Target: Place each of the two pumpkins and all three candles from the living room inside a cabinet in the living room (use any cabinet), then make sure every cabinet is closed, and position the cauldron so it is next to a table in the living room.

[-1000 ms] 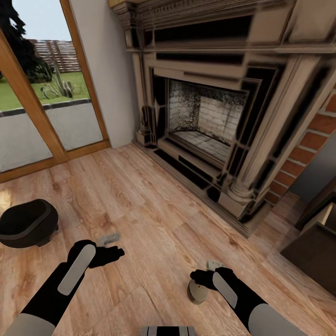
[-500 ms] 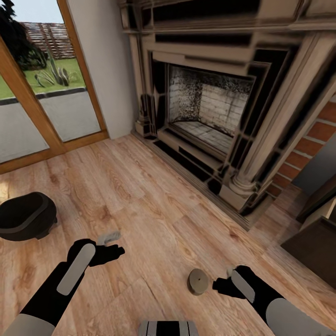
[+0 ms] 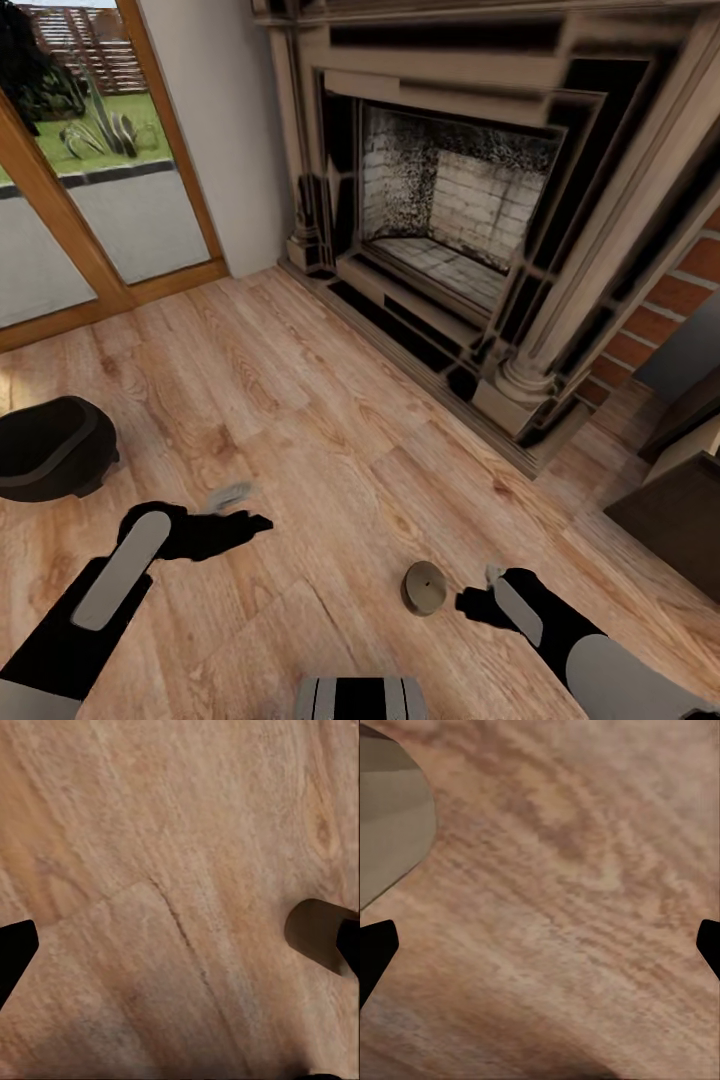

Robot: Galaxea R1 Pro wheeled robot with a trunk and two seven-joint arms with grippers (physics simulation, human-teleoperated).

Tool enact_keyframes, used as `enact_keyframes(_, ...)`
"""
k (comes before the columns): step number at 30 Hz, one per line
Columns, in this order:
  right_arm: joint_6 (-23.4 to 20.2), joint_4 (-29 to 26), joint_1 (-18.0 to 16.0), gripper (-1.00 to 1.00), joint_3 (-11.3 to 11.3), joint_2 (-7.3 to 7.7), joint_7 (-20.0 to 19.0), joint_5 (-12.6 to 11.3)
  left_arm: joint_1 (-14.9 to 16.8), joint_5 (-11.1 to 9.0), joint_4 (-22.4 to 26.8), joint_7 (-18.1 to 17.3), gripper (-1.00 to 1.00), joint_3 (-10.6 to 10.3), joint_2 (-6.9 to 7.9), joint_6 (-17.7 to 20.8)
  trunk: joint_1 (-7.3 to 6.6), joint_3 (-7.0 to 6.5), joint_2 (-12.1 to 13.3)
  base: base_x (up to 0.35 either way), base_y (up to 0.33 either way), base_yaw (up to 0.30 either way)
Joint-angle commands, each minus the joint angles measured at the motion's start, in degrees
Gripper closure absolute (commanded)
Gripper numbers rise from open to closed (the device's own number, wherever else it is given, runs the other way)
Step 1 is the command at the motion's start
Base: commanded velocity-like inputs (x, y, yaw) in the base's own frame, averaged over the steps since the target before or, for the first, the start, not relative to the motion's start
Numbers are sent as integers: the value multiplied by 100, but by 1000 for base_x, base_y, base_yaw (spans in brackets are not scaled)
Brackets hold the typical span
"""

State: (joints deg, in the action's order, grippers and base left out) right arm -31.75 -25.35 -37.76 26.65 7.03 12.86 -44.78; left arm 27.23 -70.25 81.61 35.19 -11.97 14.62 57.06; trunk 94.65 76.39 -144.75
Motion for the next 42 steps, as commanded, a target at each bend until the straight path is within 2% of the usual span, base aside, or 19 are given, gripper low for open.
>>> enact_keyframes(1,45,-14,-3,-100,50,-23,50,-54,3,-476,26,61,-100,-23,140,4,-1,5,-2,0,0,0)
enact_keyframes(2,68,-14,-3,-100,52,-43,50,-51,3,-666,31,62,-100,-29,203,5,-1,5,-2,0,0,0)
enact_keyframes(3,102,-14,-3,-100,58,-83,50,-47,2,-1009,37,64,-100,-37,322,6,-1,5,-2,0,0,0)
enact_keyframes(6,139,-13,-3,-100,65,-133,45,-42,0,-1551,46,63,-100,-49,491,7,-1,5,-2,0,0,0)
enact_keyframes(9,149,-9,-3,-100,67,-150,44,-40,-9,-1748,53,60,-100,-51,547,7,-1,5,-2,0,0,0)
enact_keyframes(16,152,-6,-3,-100,69,-157,43,-43,-15,-1837,57,61,-100,-43,575,7,-1,5,-2,0,120,0)
enact_keyframes(29,152,-6,-3,-100,69,-158,42,-48,-16,-1843,61,66,-100,-42,577,7,-1,5,-2,0,131,0)
enact_keyframes(42,152,-5,-3,-100,69,-158,41,-48,-16,-1843,65,67,-100,-42,570,7,-1,5,-2,0,25,0)
